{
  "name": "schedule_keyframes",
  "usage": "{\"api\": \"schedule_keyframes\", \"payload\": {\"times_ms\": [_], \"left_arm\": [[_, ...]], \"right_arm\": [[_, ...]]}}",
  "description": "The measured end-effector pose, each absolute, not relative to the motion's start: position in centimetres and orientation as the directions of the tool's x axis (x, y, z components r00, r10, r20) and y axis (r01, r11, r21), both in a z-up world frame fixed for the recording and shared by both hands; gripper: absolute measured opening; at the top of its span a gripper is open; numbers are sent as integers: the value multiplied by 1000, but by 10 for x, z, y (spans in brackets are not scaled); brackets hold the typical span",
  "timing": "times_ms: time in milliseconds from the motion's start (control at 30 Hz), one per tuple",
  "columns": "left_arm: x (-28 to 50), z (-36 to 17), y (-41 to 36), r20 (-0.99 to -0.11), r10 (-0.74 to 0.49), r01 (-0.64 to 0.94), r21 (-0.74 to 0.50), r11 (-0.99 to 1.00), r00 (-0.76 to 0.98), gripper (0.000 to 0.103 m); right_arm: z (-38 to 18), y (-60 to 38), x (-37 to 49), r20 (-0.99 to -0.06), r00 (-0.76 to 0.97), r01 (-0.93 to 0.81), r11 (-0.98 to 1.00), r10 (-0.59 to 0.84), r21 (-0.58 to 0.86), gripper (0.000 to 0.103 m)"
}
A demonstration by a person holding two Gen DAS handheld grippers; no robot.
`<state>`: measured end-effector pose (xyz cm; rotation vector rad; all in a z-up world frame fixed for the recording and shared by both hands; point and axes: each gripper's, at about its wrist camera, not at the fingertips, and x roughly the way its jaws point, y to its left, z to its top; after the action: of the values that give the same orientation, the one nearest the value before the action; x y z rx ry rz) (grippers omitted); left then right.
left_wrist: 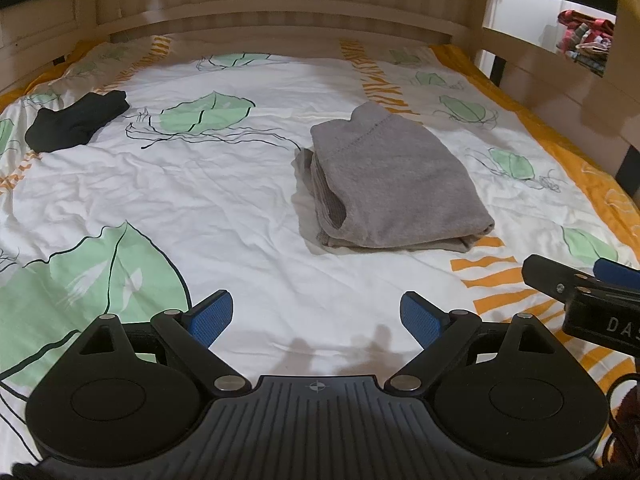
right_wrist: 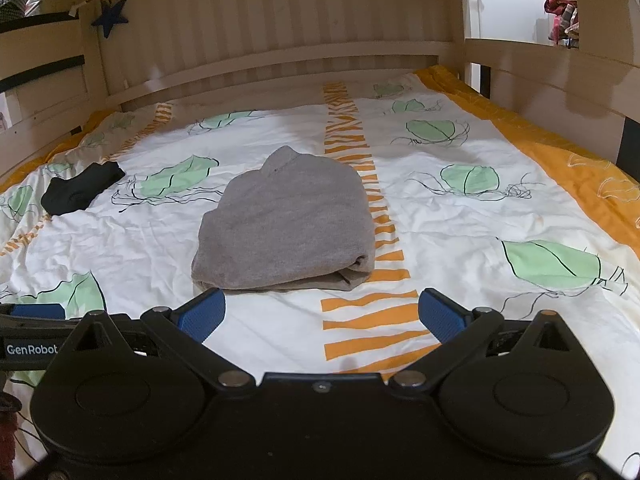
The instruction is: Fold large clothes
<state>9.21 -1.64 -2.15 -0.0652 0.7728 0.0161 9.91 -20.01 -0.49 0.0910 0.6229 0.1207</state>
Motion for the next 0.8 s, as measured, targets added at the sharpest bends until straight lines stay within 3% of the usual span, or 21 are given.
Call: {"api": "schedule_keyframes", "payload": {"times_ms": [800], "left_arm": [[91,-24,-19,-700,-6,-35,-44,998,714,91]], "right_arm": [[-12,-199,104,-594,786,-120,984,174,131,103]]}}
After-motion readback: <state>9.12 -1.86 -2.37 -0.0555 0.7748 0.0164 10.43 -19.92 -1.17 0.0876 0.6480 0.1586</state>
